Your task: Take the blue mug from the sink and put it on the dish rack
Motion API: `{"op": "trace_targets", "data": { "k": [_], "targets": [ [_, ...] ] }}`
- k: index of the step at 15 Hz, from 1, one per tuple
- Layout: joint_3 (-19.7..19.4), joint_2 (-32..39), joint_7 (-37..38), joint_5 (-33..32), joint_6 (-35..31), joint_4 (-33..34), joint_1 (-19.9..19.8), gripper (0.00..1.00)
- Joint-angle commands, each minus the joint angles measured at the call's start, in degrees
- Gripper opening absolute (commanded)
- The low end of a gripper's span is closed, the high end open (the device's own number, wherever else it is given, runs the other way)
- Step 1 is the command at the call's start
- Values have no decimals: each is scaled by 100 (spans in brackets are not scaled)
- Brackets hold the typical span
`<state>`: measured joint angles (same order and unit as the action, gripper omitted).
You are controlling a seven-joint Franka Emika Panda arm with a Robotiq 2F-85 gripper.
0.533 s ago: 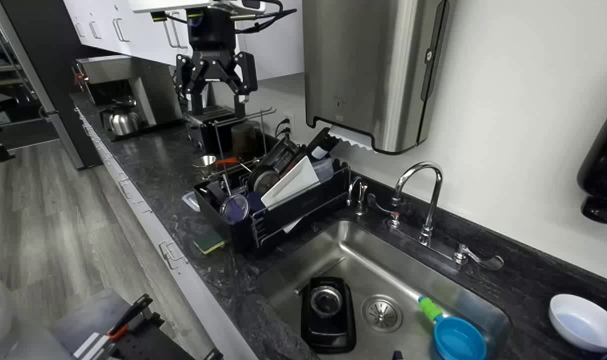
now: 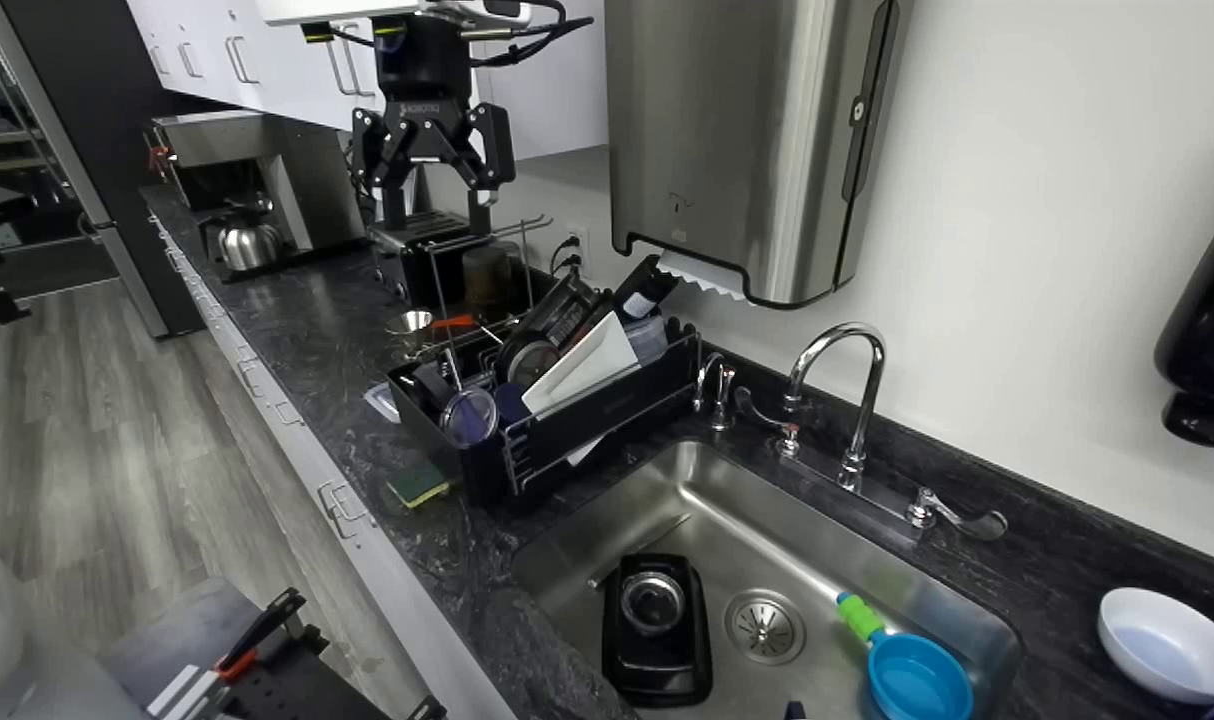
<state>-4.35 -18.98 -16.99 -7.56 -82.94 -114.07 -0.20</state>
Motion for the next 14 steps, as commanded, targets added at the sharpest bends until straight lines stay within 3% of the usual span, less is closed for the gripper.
{"op": "trace_targets", "data": {
  "k": [1,8,14],
  "targets": [
    [0,6,0,1,11,13,1,100],
    [-21,69,-53,-57,-47,41,-11,100],
    [-404,445,-605,-64,-612,128,-158,100]
  ]
}}
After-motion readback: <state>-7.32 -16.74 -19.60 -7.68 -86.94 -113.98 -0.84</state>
